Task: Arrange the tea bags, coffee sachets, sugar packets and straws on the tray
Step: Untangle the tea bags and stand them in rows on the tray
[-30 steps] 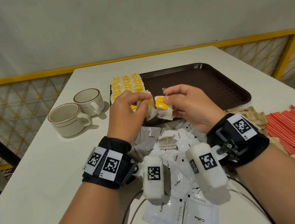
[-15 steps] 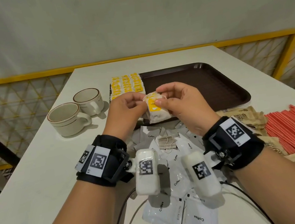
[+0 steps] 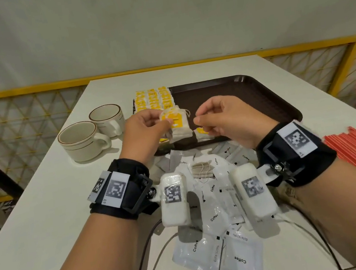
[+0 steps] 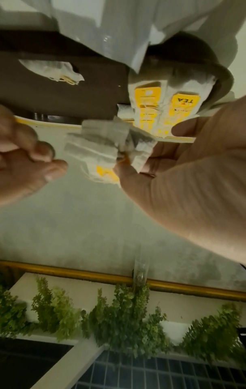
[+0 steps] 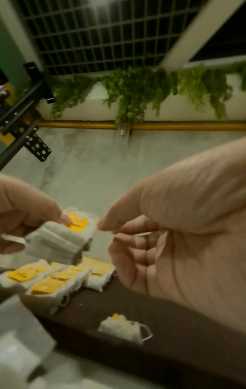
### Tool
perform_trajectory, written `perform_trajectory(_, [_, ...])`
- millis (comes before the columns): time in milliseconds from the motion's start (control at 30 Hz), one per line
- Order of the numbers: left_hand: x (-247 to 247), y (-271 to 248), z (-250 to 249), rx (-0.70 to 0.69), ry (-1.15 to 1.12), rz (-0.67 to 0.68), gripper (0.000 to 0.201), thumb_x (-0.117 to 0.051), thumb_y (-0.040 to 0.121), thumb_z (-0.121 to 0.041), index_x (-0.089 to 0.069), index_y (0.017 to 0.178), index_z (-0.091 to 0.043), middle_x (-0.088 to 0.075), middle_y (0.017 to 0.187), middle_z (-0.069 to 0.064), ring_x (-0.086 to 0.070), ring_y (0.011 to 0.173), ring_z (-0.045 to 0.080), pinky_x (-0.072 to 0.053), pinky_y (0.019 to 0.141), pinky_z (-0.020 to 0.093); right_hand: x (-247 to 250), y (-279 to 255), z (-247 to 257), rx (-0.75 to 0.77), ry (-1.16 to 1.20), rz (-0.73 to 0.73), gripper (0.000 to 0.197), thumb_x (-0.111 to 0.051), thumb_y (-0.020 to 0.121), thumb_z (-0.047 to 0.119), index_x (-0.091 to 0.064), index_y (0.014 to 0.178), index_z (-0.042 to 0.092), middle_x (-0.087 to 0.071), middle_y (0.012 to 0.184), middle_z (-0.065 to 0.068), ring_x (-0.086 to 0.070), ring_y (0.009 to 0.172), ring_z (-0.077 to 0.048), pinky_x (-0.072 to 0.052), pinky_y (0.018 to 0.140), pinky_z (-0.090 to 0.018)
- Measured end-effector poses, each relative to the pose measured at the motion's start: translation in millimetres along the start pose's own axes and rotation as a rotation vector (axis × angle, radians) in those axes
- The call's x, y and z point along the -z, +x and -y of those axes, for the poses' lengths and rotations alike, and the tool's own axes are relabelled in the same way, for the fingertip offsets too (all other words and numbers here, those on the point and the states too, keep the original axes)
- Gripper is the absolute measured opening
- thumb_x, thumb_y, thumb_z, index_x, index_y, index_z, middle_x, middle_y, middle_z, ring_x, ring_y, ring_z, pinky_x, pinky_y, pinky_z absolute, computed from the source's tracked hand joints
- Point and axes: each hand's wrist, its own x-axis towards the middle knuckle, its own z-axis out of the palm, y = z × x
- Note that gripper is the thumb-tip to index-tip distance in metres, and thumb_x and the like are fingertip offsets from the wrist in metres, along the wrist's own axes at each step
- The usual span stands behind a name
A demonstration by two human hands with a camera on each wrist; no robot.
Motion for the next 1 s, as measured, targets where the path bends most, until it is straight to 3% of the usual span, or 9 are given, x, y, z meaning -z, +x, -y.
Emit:
perform_trajectory(67, [4.0,3.6,1.7,-0.003,0.015,-0.039,0.016,-0.068,0.083,-0.002,-0.063,0.078,-0.016,-0.065,0.06,-0.009,-0.061,0.057,-0.001,-0.045,0.06,0.005,4.6,-5.6,5.0,-0.025,-0.336,0.172,0.024,-0.078,0.078,0.021,-0.067,0.096,0.01,-0.06,0.079,-0.006,-0.058,0.066,-0.008,-0.05,0.058,-0.018])
perform_trajectory(200, [4.6,6.4,4.7,-0.009,0.024,-0.061,0.013,-0.07,0.082,-0.006,-0.063,0.079,-0.016,-0.067,0.076,0.001,-0.063,0.07,0.005,-0.045,0.063,0.002,-5.9,-11.3,1.4,-0.046,-0.782,0.472,0.029,-0.079,0.076,0.037,-0.066,0.099,0.024,-0.072,0.089,0.003,-0.065,0.077,-0.01,-0.051,0.071,-0.024])
perform_trajectory(333, [4.3,6.1,5.9,-0.003,0.032,-0.075,0.008,-0.07,0.082,-0.007,-0.065,0.089,-0.007,-0.068,0.082,0.009,-0.063,0.077,0.012,-0.046,0.064,0.003,-8.8,-7.7,-1.1,-0.016,-0.743,0.408,0.015,-0.066,0.088,0.015,-0.064,0.103,0.017,-0.065,0.076,0.0,-0.059,0.058,-0.006,-0.049,0.058,-0.02])
perform_trajectory(400, [4.5,5.5,5.3,-0.004,0.044,-0.089,0.01,-0.069,0.083,-0.007,-0.065,0.092,-0.004,-0.068,0.085,0.012,-0.062,0.077,0.012,-0.045,0.061,0.002,-6.0,-7.1,1.2,-0.014,-0.765,0.4,0.022,-0.068,0.087,0.023,-0.061,0.108,0.02,-0.064,0.078,0.004,-0.056,0.059,-0.003,-0.045,0.055,-0.015])
perform_trajectory(500, [4.1,5.1,3.3,-0.003,0.035,-0.098,0.009,-0.069,0.083,-0.006,-0.065,0.091,-0.005,-0.066,0.084,0.011,-0.06,0.072,0.011,-0.045,0.06,0.003,-4.7,-9.2,0.4,-0.016,-0.854,0.477,0.042,-0.078,0.076,0.037,-0.058,0.112,0.027,-0.064,0.094,0.007,-0.054,0.071,0.0,-0.045,0.062,-0.013])
perform_trajectory(600, [3.4,5.3,3.2,-0.006,0.041,-0.1,0.013,-0.069,0.083,-0.005,-0.065,0.095,-0.001,-0.067,0.086,0.012,-0.061,0.073,0.012,-0.045,0.06,0.003,-6.0,-8.7,-3.5,0.027,-0.84,0.459,0.029,-0.076,0.08,0.02,-0.061,0.105,0.022,-0.067,0.093,0.004,-0.054,0.065,0.003,-0.046,0.064,-0.015])
perform_trajectory(800, [4.5,6.3,5.1,-0.006,0.056,-0.127,0.018,-0.07,0.082,-0.007,-0.066,0.098,0.0,-0.07,0.094,0.016,-0.063,0.077,0.013,-0.047,0.061,0.004,0.8,-6.7,3.6,0.031,-0.696,0.321,0.017,-0.059,0.09,0.01,-0.064,0.102,0.021,-0.064,0.073,-0.002,-0.061,0.057,-0.006,-0.052,0.058,-0.021])
perform_trajectory(900, [3.5,6.1,6.0,-0.001,0.067,-0.115,0.016,-0.07,0.083,-0.008,-0.067,0.097,-0.001,-0.071,0.092,0.015,-0.065,0.079,0.013,-0.046,0.061,0.002,6.1,-10.1,13.6,0.021,-0.536,0.265,0.021,-0.052,0.092,0.008,-0.07,0.09,0.016,-0.07,0.077,-0.003,-0.063,0.063,-0.01,-0.047,0.055,-0.023])
perform_trajectory(1000, [2.6,5.6,5.8,0.003,0.069,-0.116,0.014,-0.07,0.083,-0.008,-0.067,0.096,-0.003,-0.071,0.093,0.011,-0.065,0.081,0.012,-0.046,0.061,0.003,13.2,-13.4,25.1,0.0,-0.416,0.322,0.023,-0.049,0.093,0.005,-0.071,0.095,0.014,-0.075,0.09,-0.002,-0.064,0.074,-0.017,-0.042,0.058,-0.025])
